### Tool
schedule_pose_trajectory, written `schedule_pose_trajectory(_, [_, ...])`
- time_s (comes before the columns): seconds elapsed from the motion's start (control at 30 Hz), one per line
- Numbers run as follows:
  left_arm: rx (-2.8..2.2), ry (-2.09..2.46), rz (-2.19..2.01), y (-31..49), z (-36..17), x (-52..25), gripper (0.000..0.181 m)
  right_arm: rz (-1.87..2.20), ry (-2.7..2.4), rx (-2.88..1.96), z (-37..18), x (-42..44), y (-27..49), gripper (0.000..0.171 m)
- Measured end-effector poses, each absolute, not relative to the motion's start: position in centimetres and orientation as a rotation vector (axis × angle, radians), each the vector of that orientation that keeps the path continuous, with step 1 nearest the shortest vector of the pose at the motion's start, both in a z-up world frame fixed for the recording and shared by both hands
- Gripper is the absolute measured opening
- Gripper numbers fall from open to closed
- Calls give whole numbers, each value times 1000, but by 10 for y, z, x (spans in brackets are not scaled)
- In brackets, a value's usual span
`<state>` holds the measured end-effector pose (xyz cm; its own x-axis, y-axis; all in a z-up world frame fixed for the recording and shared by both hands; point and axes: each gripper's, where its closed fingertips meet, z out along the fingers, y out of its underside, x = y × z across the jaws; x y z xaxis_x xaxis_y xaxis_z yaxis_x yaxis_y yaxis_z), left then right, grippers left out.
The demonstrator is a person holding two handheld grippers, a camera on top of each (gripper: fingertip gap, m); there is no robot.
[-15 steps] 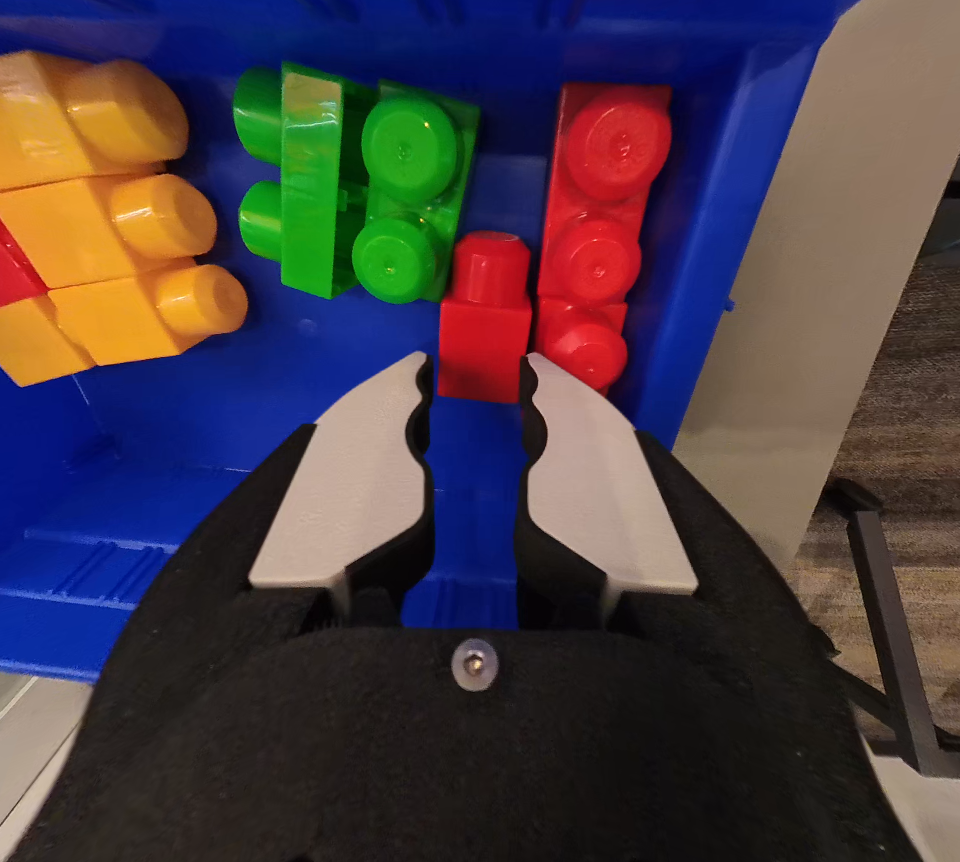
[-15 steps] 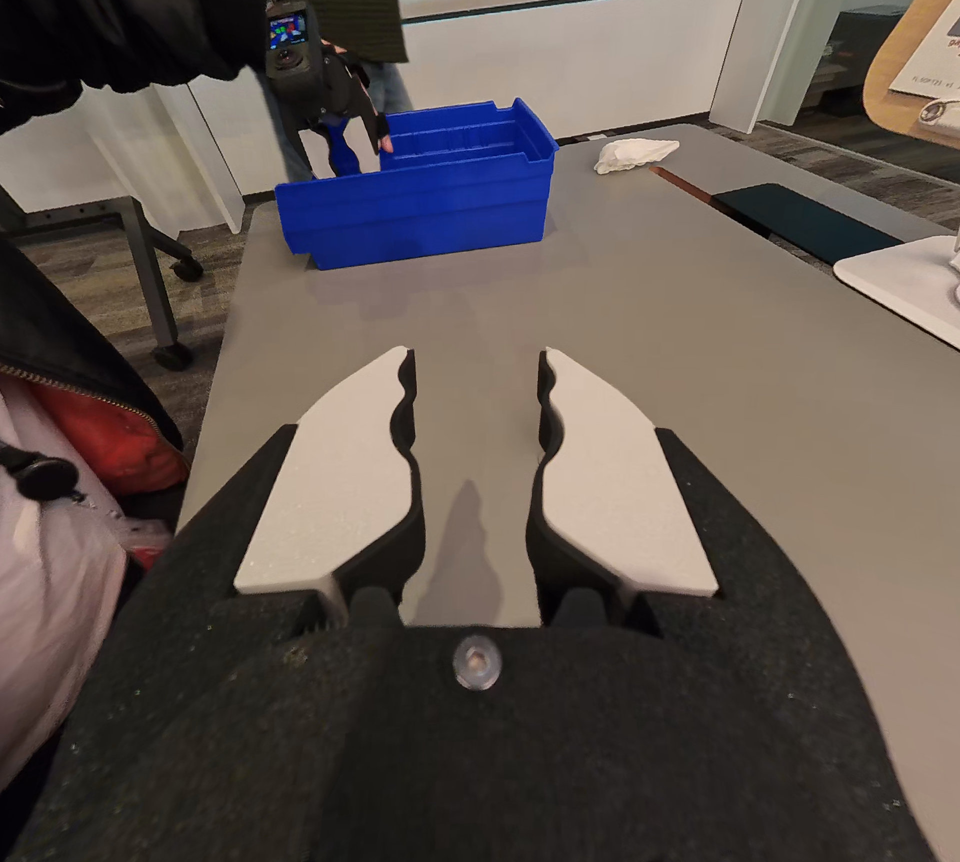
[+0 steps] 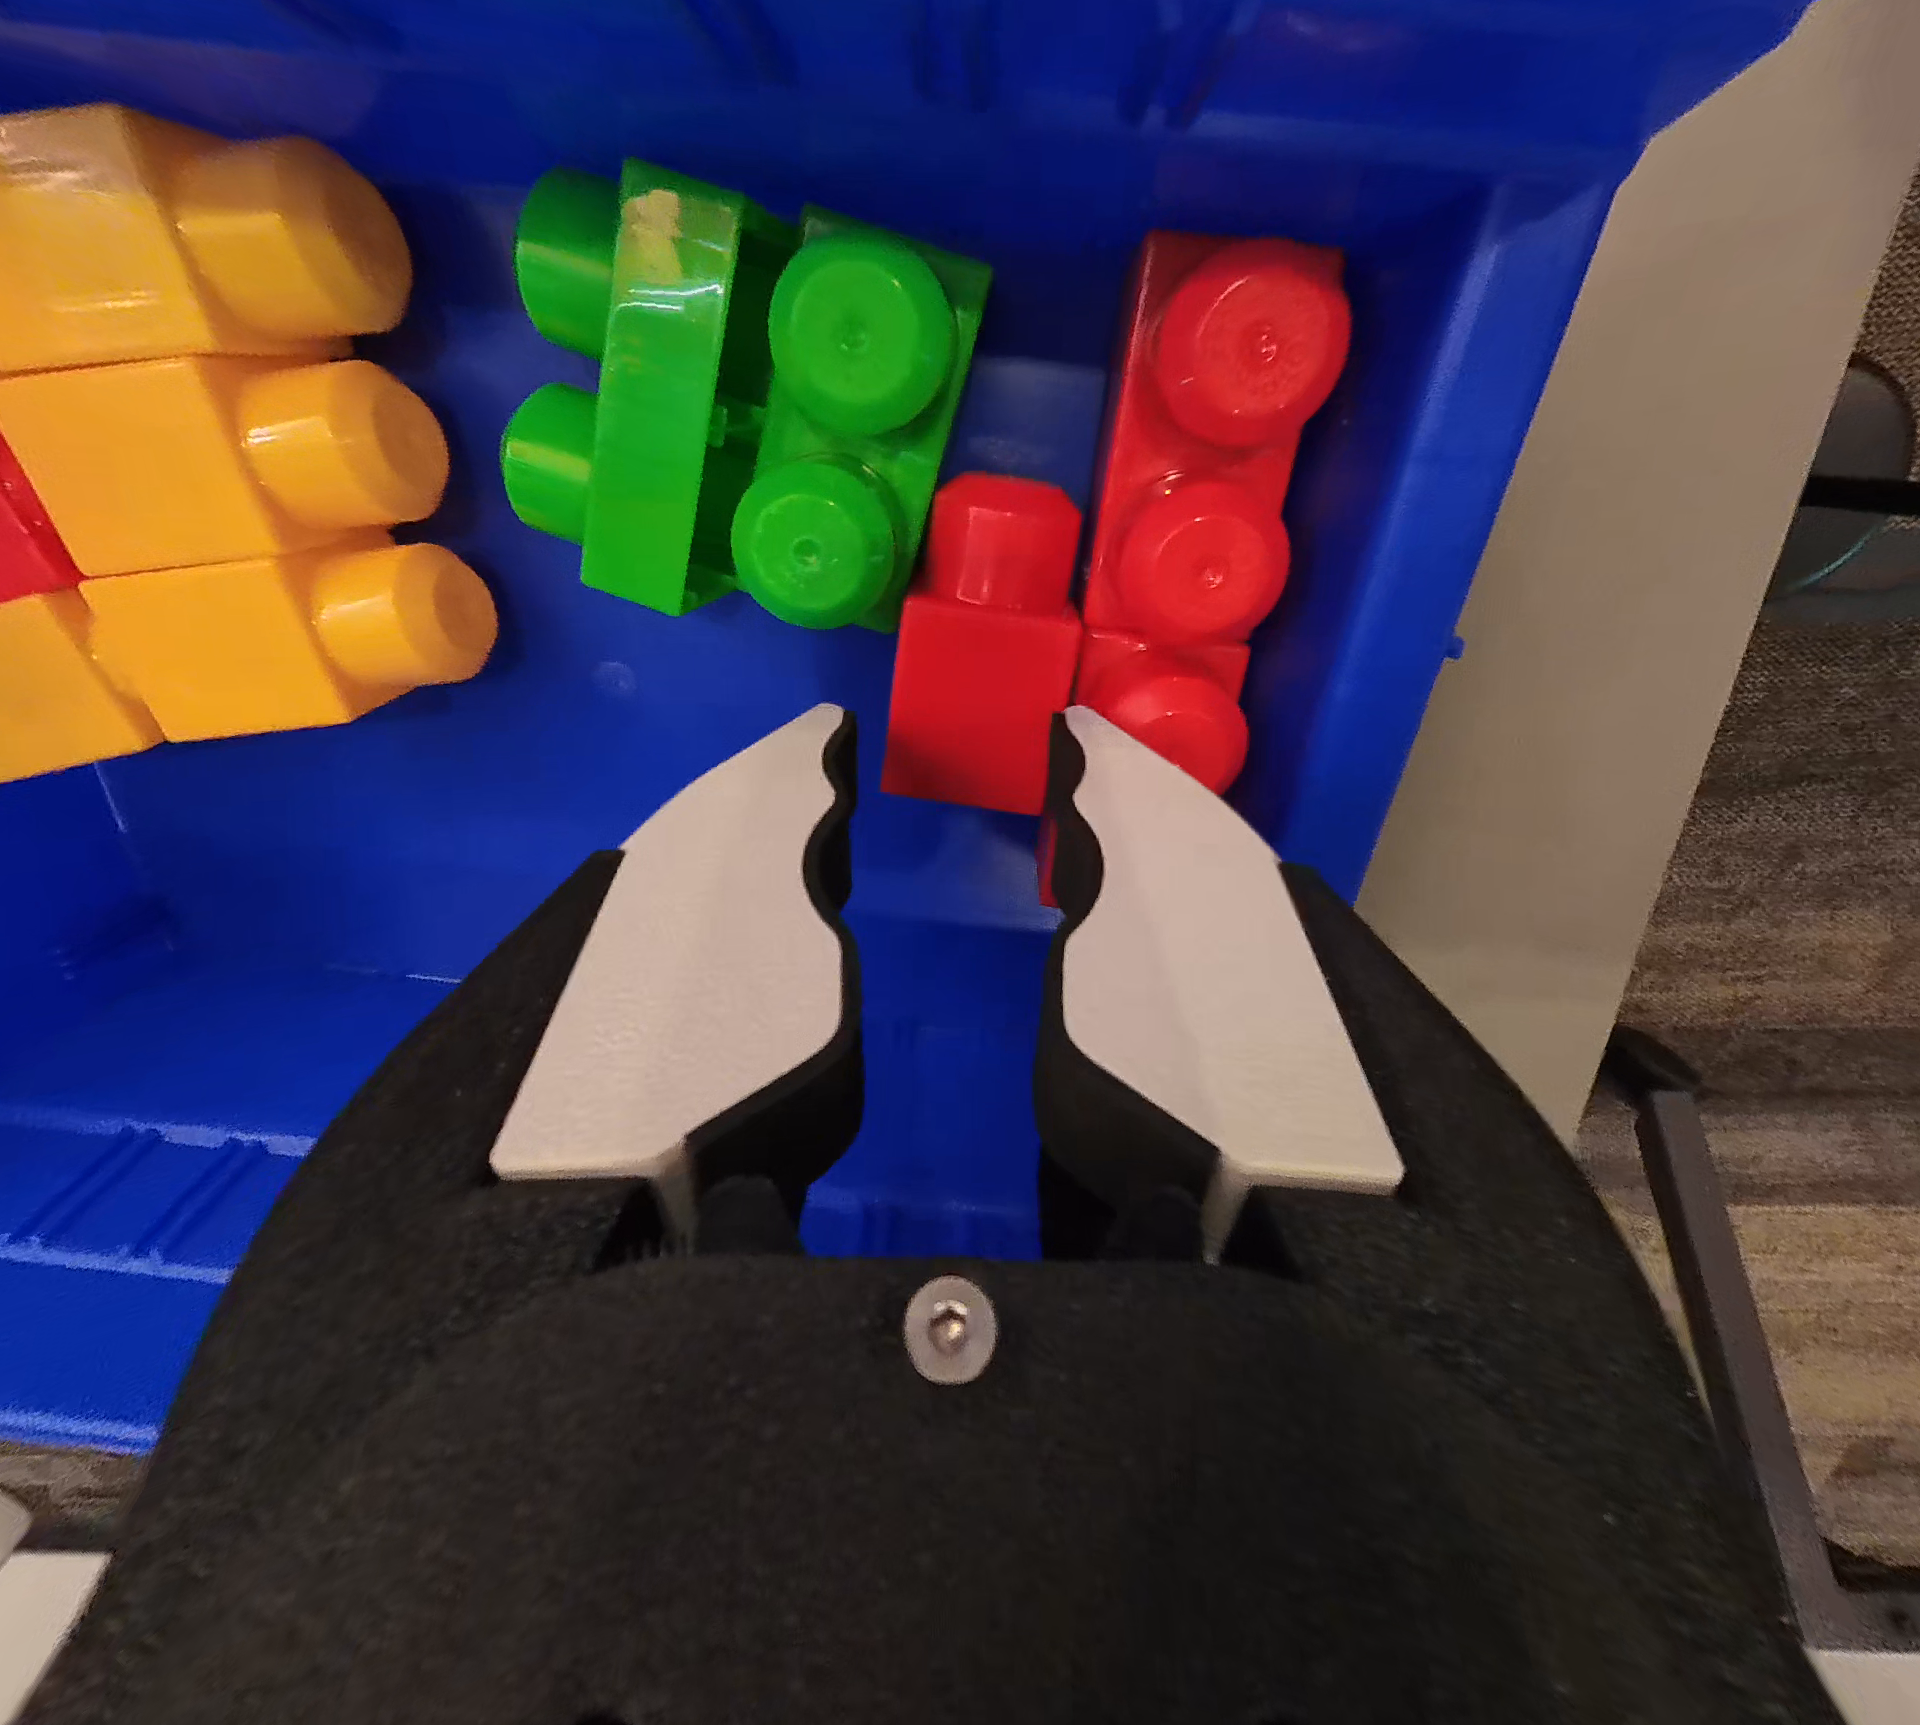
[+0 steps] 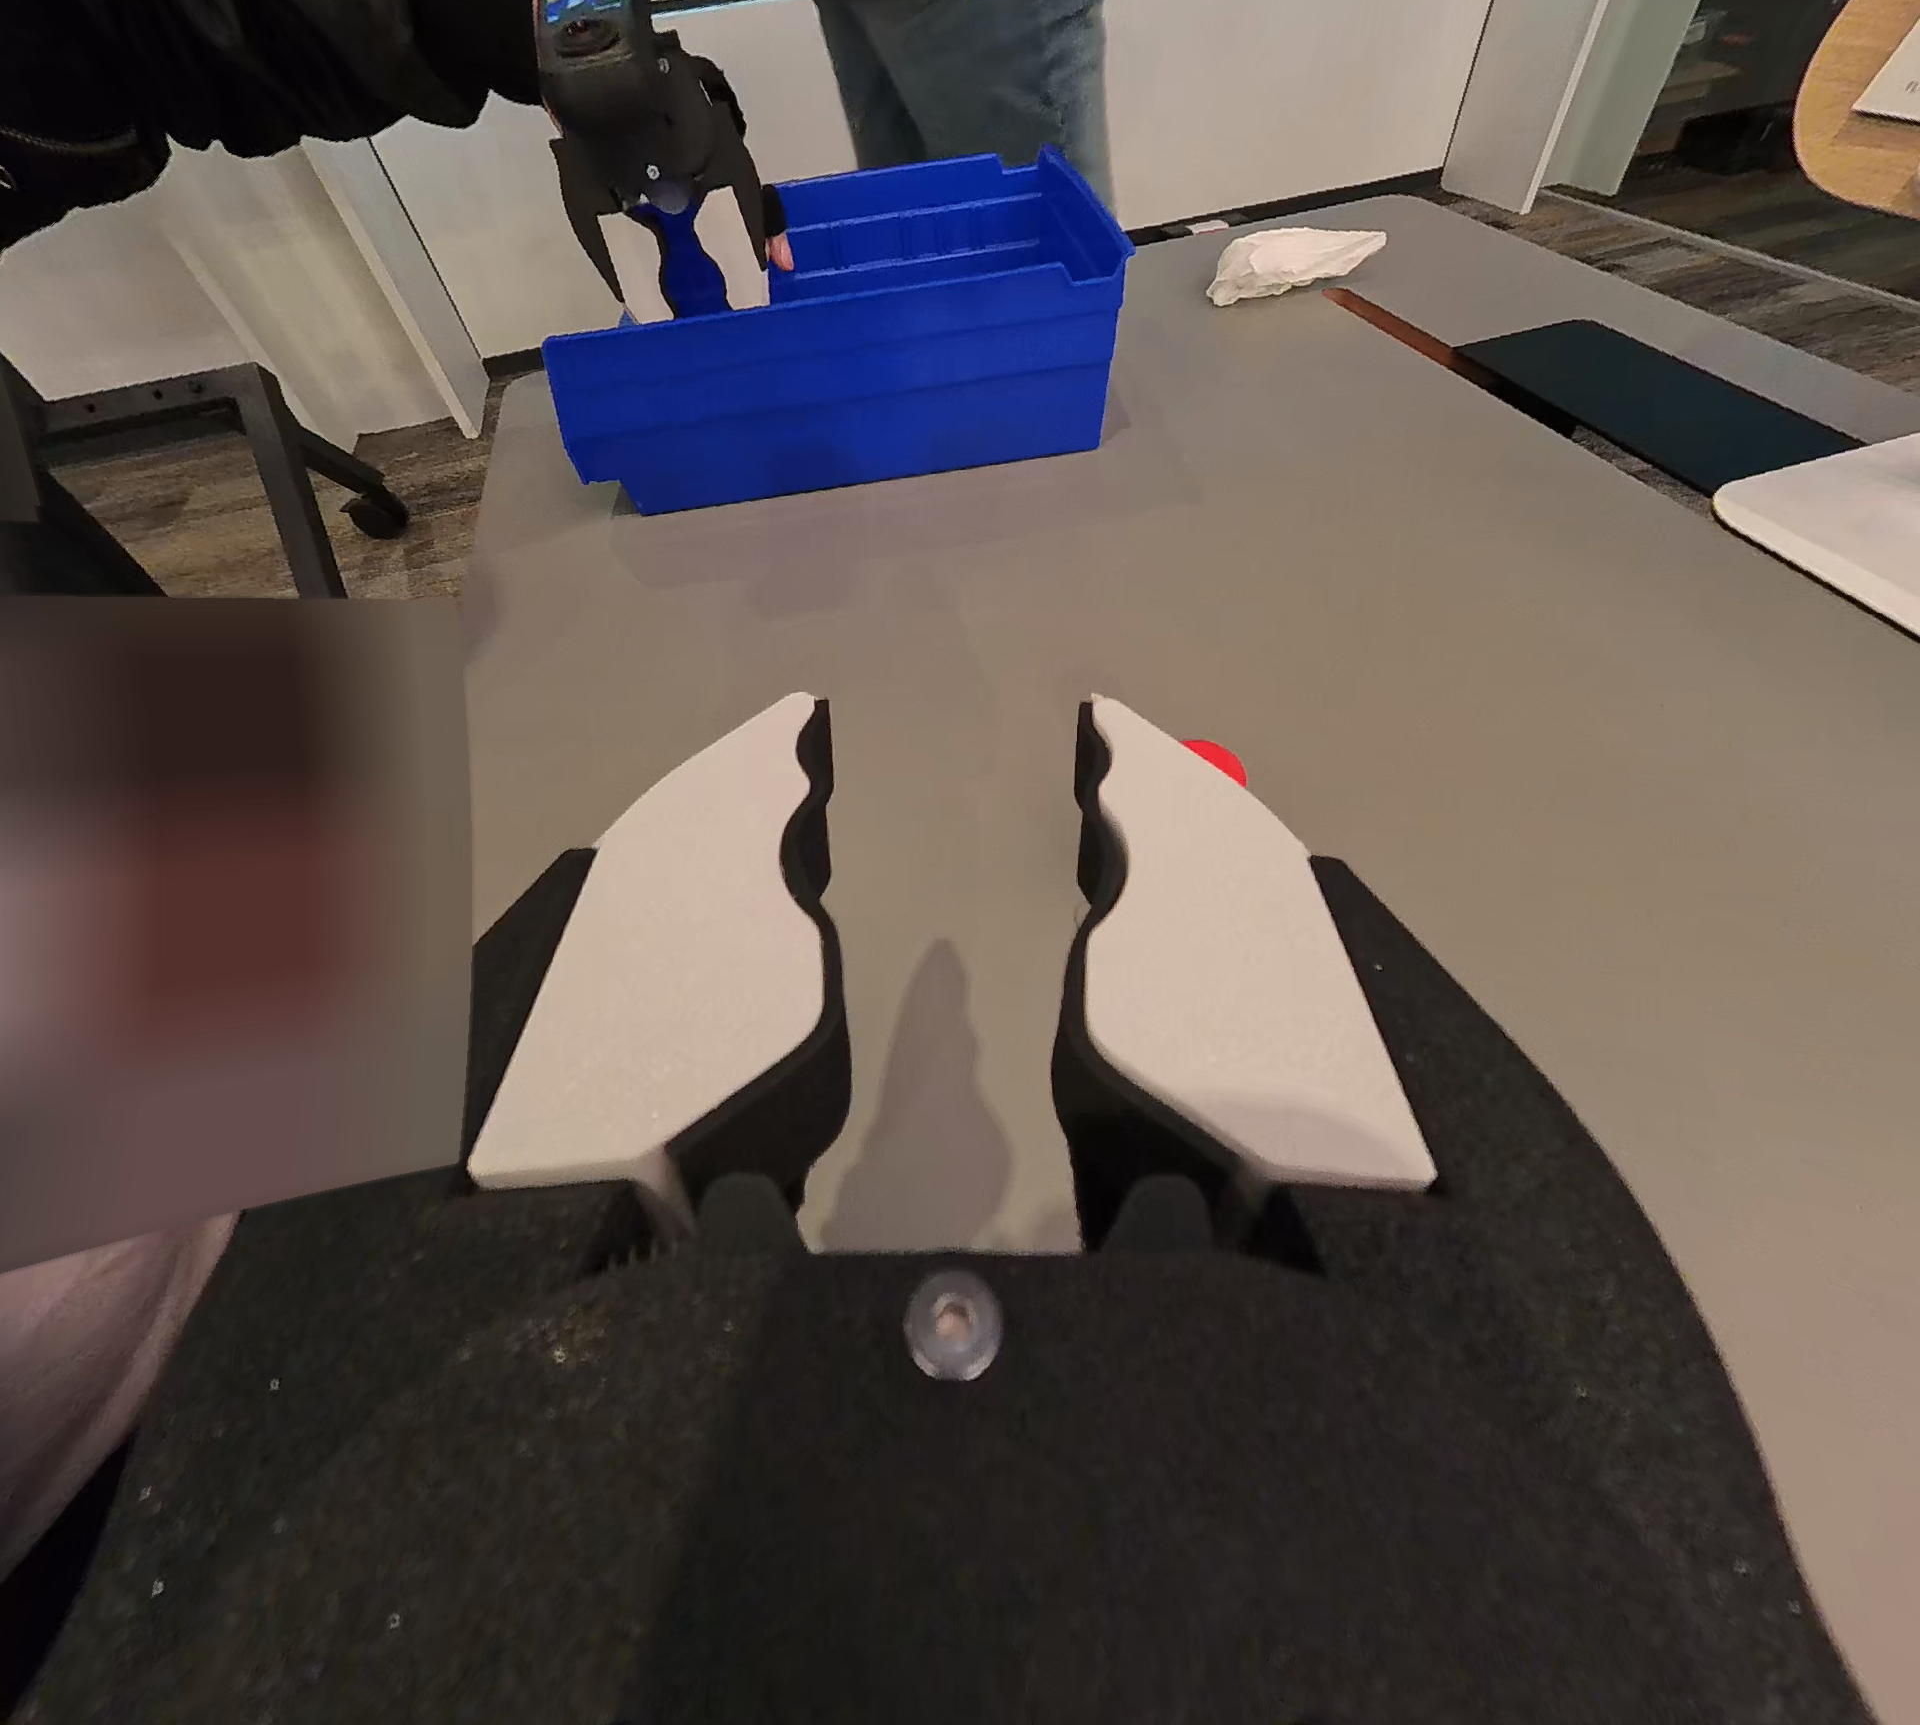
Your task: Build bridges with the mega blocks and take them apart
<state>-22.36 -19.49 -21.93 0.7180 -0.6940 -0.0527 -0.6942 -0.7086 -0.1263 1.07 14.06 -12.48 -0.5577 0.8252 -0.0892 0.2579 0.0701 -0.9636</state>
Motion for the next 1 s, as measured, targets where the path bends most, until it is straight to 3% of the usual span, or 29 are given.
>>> schedule_pose_trajectory(0.27, [-2775,1121,-83,-191,-223,-210,36,1503,-1877,-1083,-130,9,139,44])
schedule_pose_trajectory(0.33, [-2800,1131,-53,-192,-231,-214,44,1510,-1872,-1090,-130,9,140,44])
schedule_pose_trajectory(0.7, [-2814,1066,-23,-188,-240,-219,39,1531,-1870,-1097,-133,12,140,43])
schedule_pose_trajectory(1.0, [-2639,686,293,-186,-162,-253,39,1566,-1827,-1023,-118,4,133,42])
